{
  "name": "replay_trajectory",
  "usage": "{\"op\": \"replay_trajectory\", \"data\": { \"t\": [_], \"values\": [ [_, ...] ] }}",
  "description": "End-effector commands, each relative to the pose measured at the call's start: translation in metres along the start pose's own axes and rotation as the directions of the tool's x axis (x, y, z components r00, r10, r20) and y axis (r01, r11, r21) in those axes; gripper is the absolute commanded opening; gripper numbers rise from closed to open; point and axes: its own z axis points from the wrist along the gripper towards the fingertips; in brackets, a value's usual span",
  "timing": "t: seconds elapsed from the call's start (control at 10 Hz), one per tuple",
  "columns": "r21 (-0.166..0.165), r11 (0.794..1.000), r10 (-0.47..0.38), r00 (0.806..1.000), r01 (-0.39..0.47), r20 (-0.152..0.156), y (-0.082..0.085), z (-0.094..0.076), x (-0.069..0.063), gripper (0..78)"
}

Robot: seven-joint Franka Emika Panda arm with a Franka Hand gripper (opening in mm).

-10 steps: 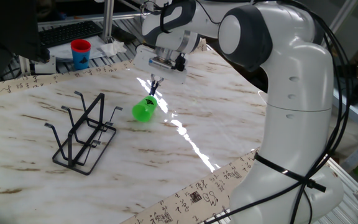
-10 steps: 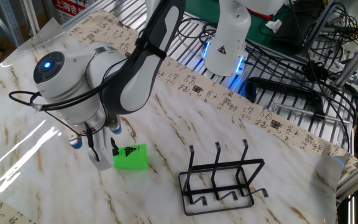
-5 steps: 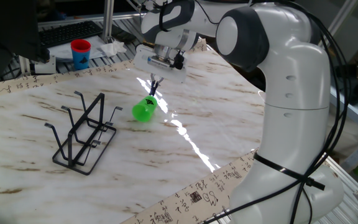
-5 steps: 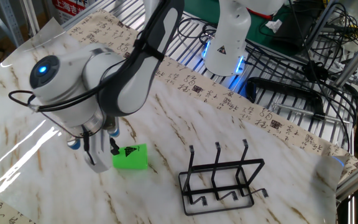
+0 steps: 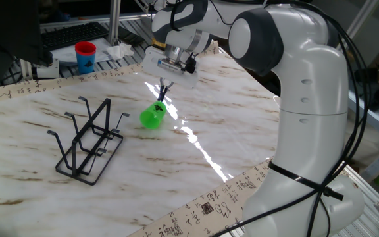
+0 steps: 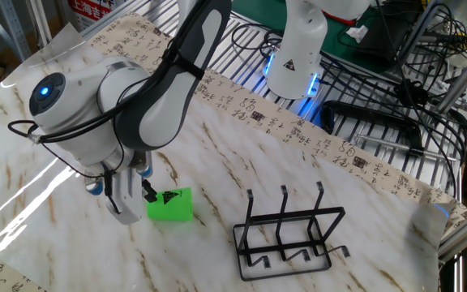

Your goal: Put the cup on the cup rack

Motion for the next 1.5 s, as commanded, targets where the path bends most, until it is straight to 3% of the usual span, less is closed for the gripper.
{"op": "replay_trajectory", "data": {
  "t": [0.1,0.5,0.6,1.5],
  "values": [
    [-0.005,0.999,0.036,0.999,-0.036,0.007,0.0004,-0.0017,-0.0003,0.0],
    [-0.01,0.999,0.047,0.999,-0.047,0.006,0.0004,-0.0017,-0.0003,0.0],
    [-0.01,0.999,0.046,0.999,-0.046,0.006,0.0004,-0.0017,-0.0003,77.4],
    [-0.01,0.999,0.046,0.999,-0.046,0.006,0.0004,-0.0017,-0.0003,77.4]
  ]
}}
